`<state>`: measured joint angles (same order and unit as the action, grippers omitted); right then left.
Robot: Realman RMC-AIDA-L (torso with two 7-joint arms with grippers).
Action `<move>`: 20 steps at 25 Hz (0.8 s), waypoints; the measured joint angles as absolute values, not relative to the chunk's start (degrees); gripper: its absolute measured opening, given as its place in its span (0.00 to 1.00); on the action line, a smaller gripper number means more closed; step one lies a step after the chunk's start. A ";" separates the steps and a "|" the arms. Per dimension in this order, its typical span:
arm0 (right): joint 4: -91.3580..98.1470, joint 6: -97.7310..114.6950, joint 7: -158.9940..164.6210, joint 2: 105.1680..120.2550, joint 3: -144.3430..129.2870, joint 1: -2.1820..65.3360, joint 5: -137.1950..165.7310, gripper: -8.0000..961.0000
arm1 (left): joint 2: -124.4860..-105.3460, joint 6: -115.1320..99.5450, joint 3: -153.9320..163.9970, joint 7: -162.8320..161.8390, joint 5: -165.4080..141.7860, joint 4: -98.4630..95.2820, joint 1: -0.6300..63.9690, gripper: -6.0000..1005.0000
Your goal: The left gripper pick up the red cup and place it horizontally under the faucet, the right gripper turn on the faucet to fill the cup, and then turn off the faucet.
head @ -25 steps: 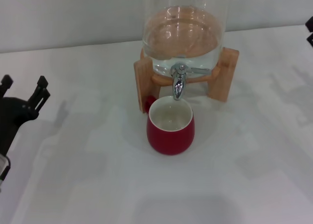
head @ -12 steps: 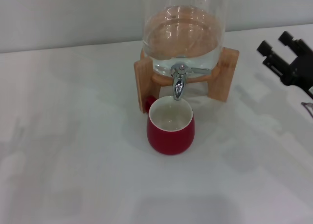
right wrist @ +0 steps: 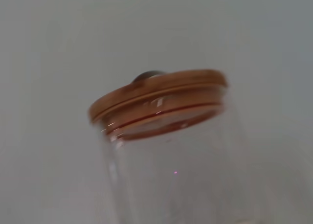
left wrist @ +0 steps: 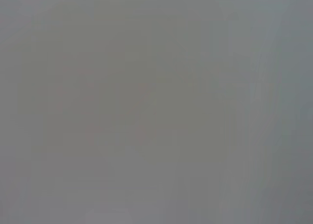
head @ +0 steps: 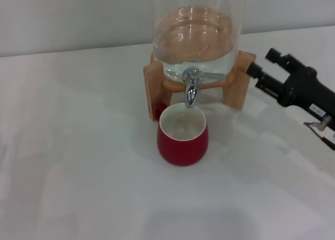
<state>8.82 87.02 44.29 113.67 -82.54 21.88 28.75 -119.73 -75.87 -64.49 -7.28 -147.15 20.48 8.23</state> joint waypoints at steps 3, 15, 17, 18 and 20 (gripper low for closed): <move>9.42 87.18 44.65 113.50 -82.56 21.97 31.91 0.80 | -119.78 -75.87 -64.47 -7.30 -147.30 20.48 8.22 0.89; 9.90 87.52 44.87 114.01 -83.18 22.33 35.46 0.80 | -119.78 -75.54 -62.81 -6.90 -147.29 19.89 8.95 0.89; 10.44 87.52 44.99 114.25 -83.53 22.42 35.50 0.80 | -119.71 -75.46 -62.81 -6.89 -147.19 19.73 9.10 0.89; 10.78 87.52 45.10 114.33 -83.66 22.45 35.51 0.80 | -119.68 -75.32 -62.82 -6.91 -147.13 19.48 9.32 0.89; 11.49 87.52 45.34 114.48 -83.94 22.49 35.52 0.80 | -119.66 -75.05 -62.85 -6.99 -147.08 19.07 9.72 0.89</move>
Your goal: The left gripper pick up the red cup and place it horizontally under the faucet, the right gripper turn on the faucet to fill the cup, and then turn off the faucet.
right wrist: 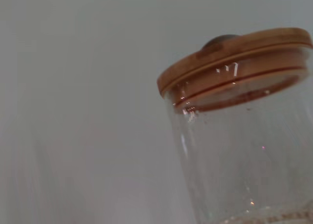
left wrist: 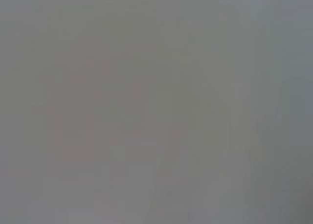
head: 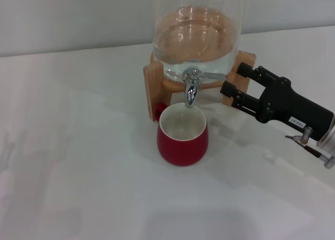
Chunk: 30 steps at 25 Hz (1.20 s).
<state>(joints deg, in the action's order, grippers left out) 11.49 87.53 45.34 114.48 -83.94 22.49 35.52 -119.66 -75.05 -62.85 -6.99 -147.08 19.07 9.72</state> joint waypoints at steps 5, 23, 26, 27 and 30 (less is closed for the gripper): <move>12.15 87.67 45.95 114.60 -84.82 23.03 35.51 0.80 | -119.63 -74.68 -62.83 -7.17 -147.03 18.88 10.06 0.89; 12.66 87.71 46.63 114.61 -87.00 23.21 35.50 0.80 | -119.62 -74.61 -62.84 -7.21 -146.95 18.90 10.54 0.89; 12.66 87.81 46.79 114.61 -87.46 23.20 35.51 0.80 | -119.62 -74.61 -62.84 -7.21 -146.97 18.90 10.57 0.89; 12.66 87.94 46.83 114.61 -87.56 23.21 35.50 0.80 | -119.62 -74.61 -62.84 -7.21 -146.98 18.90 10.57 0.89; 12.66 88.40 46.90 114.61 -87.76 23.21 35.50 0.80 | -119.62 -74.61 -62.84 -7.21 -147.06 18.90 10.56 0.89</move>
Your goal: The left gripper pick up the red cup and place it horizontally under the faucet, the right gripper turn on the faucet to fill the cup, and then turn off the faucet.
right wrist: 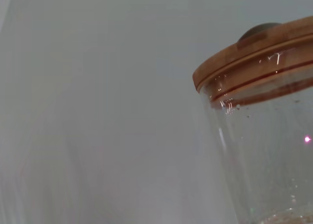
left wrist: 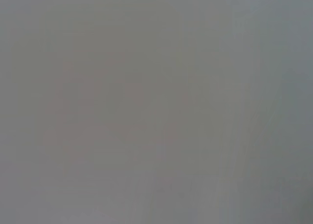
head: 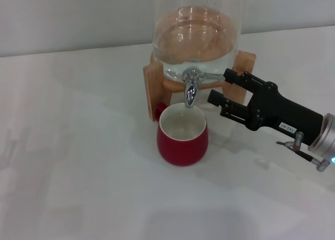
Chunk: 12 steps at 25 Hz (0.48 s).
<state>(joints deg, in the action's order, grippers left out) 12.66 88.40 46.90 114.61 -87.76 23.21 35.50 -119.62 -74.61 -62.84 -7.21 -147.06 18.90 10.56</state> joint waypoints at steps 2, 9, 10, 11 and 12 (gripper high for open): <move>12.65 88.73 46.99 114.64 -87.84 23.20 35.50 0.80 | -119.62 -74.61 -62.84 -7.21 -147.08 18.90 10.56 0.89; 12.65 89.73 47.61 114.73 -88.58 23.20 35.51 0.80 | -119.58 -74.62 -62.84 -7.21 -147.30 18.90 10.64 0.89; 12.65 89.78 47.63 114.78 -88.65 23.20 35.50 0.80 | -119.58 -74.62 -62.84 -7.21 -147.30 18.90 10.64 0.89; 12.65 89.80 47.64 114.84 -88.85 23.20 35.51 0.80 | -119.57 -74.62 -62.84 -7.21 -147.33 18.90 10.64 0.89; 12.65 89.82 47.64 114.90 -89.06 23.20 35.51 0.80 | -119.57 -74.62 -62.84 -7.21 -147.35 18.90 10.64 0.89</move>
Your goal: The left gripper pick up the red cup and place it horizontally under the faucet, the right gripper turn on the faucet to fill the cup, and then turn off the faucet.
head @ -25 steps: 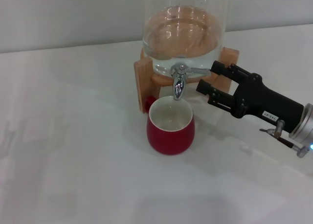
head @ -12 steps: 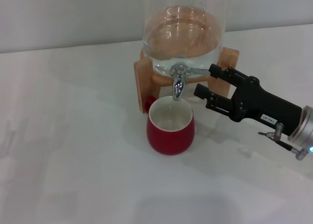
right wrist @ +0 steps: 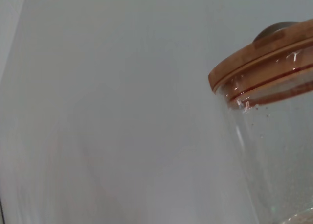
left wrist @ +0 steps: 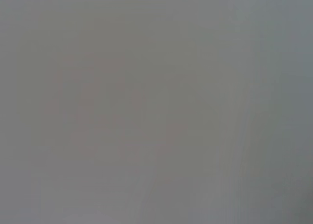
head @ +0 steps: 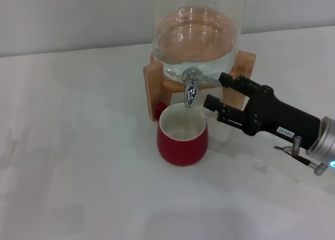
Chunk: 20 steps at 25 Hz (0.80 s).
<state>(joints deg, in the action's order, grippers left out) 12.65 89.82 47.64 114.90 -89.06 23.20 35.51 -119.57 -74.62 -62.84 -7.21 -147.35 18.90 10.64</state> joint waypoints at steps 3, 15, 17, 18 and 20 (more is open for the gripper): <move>12.65 89.89 47.64 115.00 -89.53 23.20 35.51 0.80 | -119.55 -74.62 -62.84 -7.20 -147.40 18.90 10.64 0.89; 12.73 90.63 47.64 115.22 -90.81 23.12 35.51 0.80 | -119.43 -74.62 -62.84 -7.20 -147.40 18.90 10.99 0.89; 12.75 90.63 47.64 115.22 -91.03 23.11 35.51 0.80 | -119.44 -74.62 -62.84 -7.20 -147.39 18.90 11.04 0.89; 12.75 90.63 47.64 115.23 -91.19 23.11 35.50 0.80 | -119.44 -74.62 -62.84 -7.21 -147.39 18.90 11.06 0.89; 12.75 90.63 47.64 115.25 -91.45 23.11 35.49 0.80 | -119.46 -74.62 -62.84 -7.20 -147.39 18.90 11.07 0.89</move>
